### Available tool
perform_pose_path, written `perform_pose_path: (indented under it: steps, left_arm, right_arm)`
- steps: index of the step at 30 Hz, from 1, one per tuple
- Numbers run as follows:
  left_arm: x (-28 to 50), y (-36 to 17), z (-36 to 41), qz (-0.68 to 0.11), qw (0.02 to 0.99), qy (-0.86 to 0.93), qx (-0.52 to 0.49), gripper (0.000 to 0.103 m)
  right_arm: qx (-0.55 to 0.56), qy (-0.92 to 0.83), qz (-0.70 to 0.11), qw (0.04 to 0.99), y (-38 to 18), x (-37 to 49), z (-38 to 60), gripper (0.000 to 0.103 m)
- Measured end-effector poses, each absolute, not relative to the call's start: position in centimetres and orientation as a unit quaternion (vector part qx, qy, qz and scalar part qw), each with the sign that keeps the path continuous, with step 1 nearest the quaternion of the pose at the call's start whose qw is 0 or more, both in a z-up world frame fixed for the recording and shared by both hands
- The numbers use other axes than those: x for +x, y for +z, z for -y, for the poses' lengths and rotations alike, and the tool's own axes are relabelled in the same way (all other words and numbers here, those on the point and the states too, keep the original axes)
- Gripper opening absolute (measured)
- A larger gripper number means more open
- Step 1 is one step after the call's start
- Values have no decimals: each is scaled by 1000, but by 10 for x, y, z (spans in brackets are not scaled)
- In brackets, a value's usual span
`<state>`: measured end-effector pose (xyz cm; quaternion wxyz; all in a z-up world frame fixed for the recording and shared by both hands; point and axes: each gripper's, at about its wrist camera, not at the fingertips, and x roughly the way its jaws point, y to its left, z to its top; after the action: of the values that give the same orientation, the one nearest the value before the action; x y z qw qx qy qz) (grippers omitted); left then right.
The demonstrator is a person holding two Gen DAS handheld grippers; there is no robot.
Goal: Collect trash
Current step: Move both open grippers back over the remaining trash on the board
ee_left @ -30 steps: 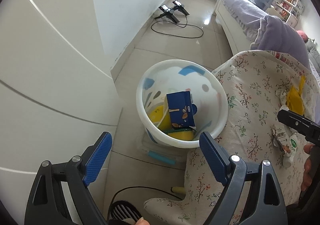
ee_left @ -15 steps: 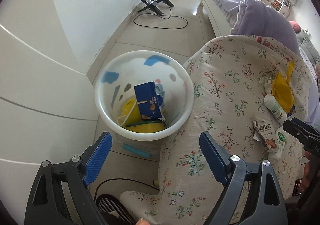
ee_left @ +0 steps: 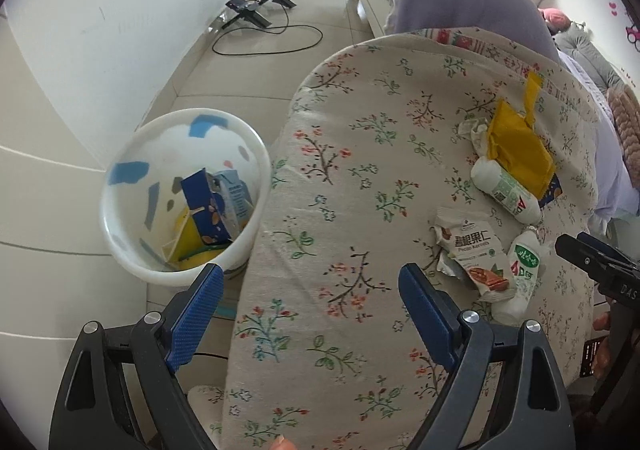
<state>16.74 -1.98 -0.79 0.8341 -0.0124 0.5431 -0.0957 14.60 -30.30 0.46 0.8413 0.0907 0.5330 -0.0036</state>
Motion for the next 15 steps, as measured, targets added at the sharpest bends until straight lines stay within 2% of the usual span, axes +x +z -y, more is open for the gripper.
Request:
perform_pose_path:
  steps: [15]
  left_arm:
    - [168,-30,117,-574,803,-155,-32,91]
  right_arm:
    - [86,-44,-553,828,-3,117,371,102]
